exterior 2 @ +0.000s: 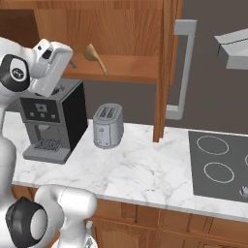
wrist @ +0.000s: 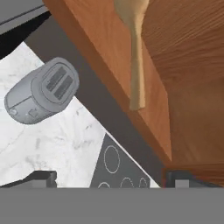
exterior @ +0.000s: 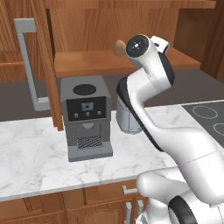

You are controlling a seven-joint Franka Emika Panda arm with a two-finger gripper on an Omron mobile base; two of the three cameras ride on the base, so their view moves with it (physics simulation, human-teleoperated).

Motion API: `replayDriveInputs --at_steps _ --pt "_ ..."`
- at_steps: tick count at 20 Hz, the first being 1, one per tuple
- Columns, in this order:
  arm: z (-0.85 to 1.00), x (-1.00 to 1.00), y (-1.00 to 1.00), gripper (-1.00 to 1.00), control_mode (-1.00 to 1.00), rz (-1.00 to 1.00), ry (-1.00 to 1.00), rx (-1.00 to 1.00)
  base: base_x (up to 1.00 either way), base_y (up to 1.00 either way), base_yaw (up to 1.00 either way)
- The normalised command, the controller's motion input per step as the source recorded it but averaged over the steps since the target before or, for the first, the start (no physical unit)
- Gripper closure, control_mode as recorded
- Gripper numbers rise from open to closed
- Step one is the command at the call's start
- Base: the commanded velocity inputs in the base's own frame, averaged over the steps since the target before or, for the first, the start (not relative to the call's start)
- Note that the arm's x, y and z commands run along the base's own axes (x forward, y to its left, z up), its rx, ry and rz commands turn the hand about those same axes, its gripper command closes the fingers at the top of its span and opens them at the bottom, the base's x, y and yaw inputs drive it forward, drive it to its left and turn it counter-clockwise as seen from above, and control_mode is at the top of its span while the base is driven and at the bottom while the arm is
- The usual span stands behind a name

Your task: Organize the utensils by type. Pick up the wooden spoons from the counter and place them in the open cabinet. Then pick up the metallic utensils from the counter and place them in the open drawer.

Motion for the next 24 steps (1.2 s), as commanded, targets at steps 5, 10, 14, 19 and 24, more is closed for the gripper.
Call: replayDriveInputs --at_steps 5,10,14,19,24 --pt "0.03 -0.59 -0.36 -1.0 -1.0 -0.31 -0.15 0.37 0.0 0.0 0.0" --pt "0.0 -0.42 -0.32 -1.0 -1.0 -0.27 -0.16 0.45 0.0 0.0 0.0" --pt "0.0 -0.36 -0.23 -1.0 -1.0 -0.15 -0.21 0.44 0.0 0.0 0.0" --pt "0.0 -0.4 -0.04 -1.0 -1.0 -0.08 -0.21 0.41 0.0 0.0 0.0" --pt "-0.1 -0.21 0.0 -1.0 -1.0 0.06 -0.04 0.35 0.0 0.0 0.0"
